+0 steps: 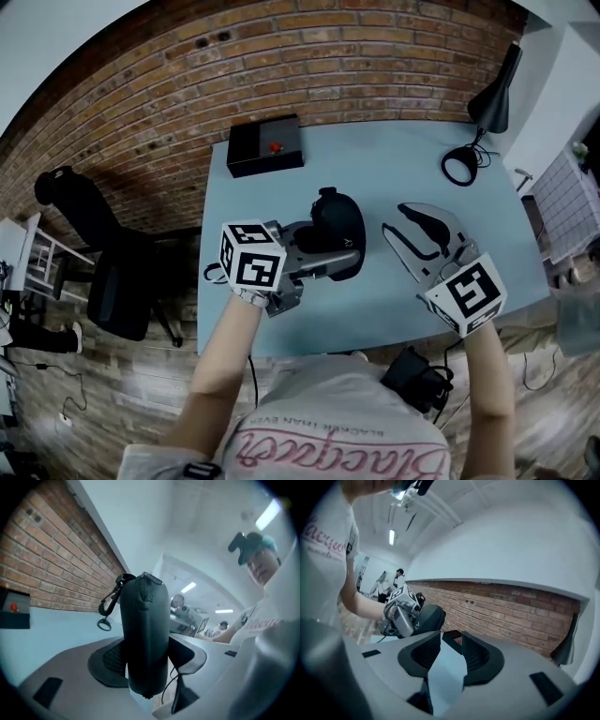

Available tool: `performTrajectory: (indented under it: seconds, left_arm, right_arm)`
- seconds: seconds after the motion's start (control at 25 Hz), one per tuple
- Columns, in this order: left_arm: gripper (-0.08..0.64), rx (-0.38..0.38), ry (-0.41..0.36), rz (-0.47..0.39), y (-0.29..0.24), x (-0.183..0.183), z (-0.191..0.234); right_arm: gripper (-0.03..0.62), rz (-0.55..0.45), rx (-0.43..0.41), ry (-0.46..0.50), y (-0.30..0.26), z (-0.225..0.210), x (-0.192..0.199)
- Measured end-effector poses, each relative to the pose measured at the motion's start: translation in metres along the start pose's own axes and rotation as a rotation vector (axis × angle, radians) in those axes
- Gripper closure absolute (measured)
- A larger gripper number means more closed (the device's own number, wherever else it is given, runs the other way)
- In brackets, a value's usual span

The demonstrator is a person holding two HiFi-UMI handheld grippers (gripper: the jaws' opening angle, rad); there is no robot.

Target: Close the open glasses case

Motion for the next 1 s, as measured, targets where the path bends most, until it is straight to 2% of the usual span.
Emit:
performTrajectory:
  seconds: [0.08, 0.2, 0.36, 0.48, 0.56, 0.68, 0.84, 0.92, 1.0]
  left_arm:
    - [0.307, 0.039, 0.077, -0.085, 0.003, -0.005, 0.003]
    - [0.305, 0.039, 0.121, -0.157, 0.004, -0.009, 0.007]
    - [0.305, 0.062, 0.169, -0.222, 0.000, -0.015, 0.000]
    - [0.305, 0.060, 0.174, -0.253, -0.005, -0.017, -0.004]
    - [0.305, 0.062, 0.179, -0.263, -0.006, -0.016, -0.005]
    - [0.307, 0.104, 0.193, -0.280, -0.011, -0.015, -0.009]
    - [0.305, 0.123, 0.177, -0.281, -0.013, -0.014, -0.011]
    - [0.305, 0.104, 0.186, -0.283, -0.013, -0.014, -0.010]
    - [0.301, 0.062, 0.193, -0.290, -0.014, -0.015, -0.010]
  right_arm:
    - [0.453, -0.041, -0.049, -0.112, 0.001, 0.001, 0.008]
    - [0.423, -0.122, -0.135, -0.305, 0.000, 0.008, 0.020]
    - [0.352, -0.158, -0.223, -0.450, -0.012, 0.026, 0.037]
    - [0.339, -0.207, -0.239, -0.549, -0.018, 0.030, 0.042]
    - [0.333, -0.216, -0.251, -0.575, -0.020, 0.032, 0.043]
    - [0.323, -0.214, -0.284, -0.580, -0.025, 0.035, 0.043]
    - [0.321, -0.208, -0.299, -0.596, -0.028, 0.035, 0.044]
    - [0.321, -0.205, -0.269, -0.565, -0.027, 0.035, 0.043]
    - [0.321, -0.190, -0.201, -0.507, -0.027, 0.036, 0.042]
Point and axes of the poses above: the fingertips, and each gripper's own axes: y backward along the fingers, z to its left, x out of its underside, the point moved 8 cm from there along y, backward along the fingers, and after that the axes turned 11 degrees about -x, right-handed, at the moved point
